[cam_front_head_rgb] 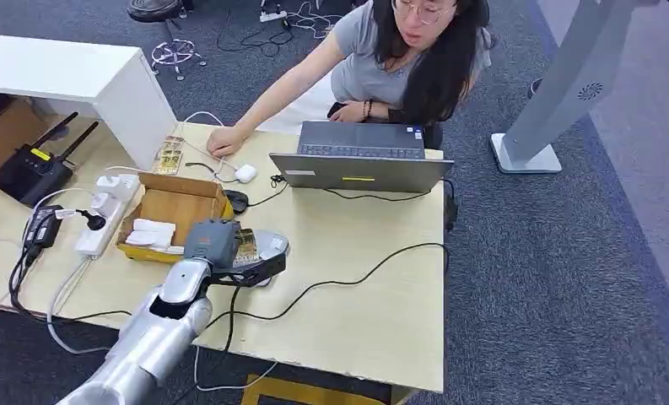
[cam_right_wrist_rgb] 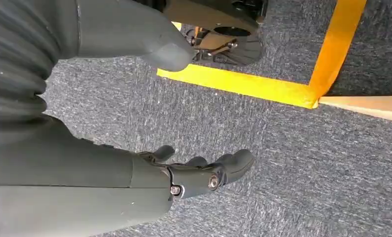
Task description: Pass the card to the sensor for recognition and then transmit it.
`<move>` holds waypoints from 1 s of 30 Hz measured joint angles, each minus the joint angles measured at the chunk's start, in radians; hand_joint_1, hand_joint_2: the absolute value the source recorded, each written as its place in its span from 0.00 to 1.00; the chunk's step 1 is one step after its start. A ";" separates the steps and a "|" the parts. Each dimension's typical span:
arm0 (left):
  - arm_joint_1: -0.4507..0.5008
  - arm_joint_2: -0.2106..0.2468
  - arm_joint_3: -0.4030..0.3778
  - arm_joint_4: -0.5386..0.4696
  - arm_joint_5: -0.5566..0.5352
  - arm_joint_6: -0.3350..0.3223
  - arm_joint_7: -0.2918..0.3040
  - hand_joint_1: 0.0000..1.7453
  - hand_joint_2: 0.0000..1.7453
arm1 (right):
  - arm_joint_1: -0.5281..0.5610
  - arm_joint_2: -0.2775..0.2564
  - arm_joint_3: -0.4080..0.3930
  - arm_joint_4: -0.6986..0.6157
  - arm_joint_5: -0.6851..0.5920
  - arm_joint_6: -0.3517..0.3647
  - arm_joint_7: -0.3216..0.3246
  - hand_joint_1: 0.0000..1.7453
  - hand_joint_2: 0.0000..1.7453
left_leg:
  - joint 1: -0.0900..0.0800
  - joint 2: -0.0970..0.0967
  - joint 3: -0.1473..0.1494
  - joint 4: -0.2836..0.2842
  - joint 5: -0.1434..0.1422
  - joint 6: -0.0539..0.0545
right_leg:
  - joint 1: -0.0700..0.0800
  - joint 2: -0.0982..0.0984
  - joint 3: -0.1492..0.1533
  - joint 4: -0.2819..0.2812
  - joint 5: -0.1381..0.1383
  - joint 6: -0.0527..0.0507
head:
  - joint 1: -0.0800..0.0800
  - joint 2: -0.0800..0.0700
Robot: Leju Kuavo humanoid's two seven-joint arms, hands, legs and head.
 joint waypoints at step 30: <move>-0.340 0.116 0.019 -0.119 -0.192 0.332 -0.067 0.00 1.00 | -0.004 0.005 0.001 0.000 0.051 0.029 0.008 0.00 1.00 | 0.000 0.000 0.000 0.000 0.001 0.000 | 0.000 0.000 0.000 0.001 0.001 0.000 | 0.000 0.000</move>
